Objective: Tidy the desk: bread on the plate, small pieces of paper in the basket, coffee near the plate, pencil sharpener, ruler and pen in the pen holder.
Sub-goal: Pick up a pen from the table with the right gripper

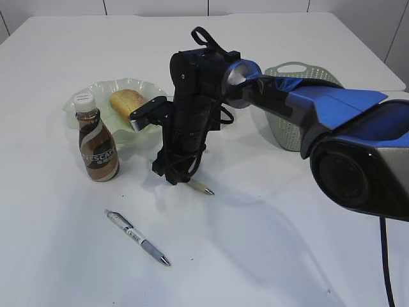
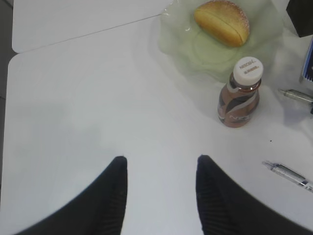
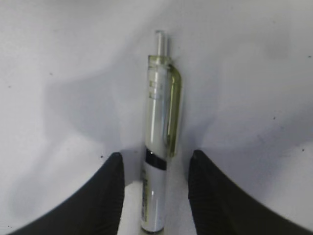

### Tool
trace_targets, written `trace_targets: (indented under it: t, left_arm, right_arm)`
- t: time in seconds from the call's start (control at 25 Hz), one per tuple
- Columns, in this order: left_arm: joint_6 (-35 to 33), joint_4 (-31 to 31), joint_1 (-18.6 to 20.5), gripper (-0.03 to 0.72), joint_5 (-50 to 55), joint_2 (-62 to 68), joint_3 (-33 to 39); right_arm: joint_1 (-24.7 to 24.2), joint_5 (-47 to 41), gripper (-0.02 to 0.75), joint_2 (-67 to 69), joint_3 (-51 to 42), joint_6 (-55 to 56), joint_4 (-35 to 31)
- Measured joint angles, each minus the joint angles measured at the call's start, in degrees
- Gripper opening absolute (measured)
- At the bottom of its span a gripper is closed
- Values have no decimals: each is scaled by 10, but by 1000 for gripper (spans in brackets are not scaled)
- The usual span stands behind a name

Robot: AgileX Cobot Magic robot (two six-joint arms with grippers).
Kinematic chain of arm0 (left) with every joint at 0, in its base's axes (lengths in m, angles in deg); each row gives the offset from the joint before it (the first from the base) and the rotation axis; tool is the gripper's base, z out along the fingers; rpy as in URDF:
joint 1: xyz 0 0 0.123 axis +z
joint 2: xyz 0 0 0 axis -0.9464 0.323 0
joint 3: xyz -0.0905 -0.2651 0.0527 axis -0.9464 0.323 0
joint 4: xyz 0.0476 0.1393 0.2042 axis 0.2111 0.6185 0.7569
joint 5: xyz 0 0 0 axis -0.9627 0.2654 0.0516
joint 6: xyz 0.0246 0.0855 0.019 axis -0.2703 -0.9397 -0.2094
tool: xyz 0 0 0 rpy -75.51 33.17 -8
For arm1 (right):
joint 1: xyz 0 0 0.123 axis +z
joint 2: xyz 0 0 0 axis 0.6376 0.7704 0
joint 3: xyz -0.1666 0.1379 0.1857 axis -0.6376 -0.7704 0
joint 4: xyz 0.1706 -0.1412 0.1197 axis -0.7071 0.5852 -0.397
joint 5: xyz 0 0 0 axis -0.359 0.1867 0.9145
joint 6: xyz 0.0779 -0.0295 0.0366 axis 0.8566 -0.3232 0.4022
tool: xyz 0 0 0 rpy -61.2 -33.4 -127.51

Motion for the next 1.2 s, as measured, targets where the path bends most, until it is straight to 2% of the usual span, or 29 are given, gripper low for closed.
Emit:
trace_targets:
  t: [0.04,0.12,0.24,0.32,0.36,0.84,1.2]
  left_arm:
    - [0,0,0,323,3,0,0]
    - [0,0,0,323,4,0,0]
    - [0,0,0,323,6,0,0]
    - [0,0,0,323,7,0,0]
    - [0,0,0,323,8,0,0]
    - [0,0,0,323,10,0,0]
    - [0,0,0,323,13,0,0]
  right_arm:
    - [0,0,356,0,0,0,0]
    - [0,0,300,0,0,-1,4]
    - [0,0,184,1,0,-1,5]
    - [0,0,184,1,0,-1,5]
    - [0,0,129,1,0,-1,10]
    - [0,0,92,1,0,10,14]
    - [0,0,92,-18,1,85,20]
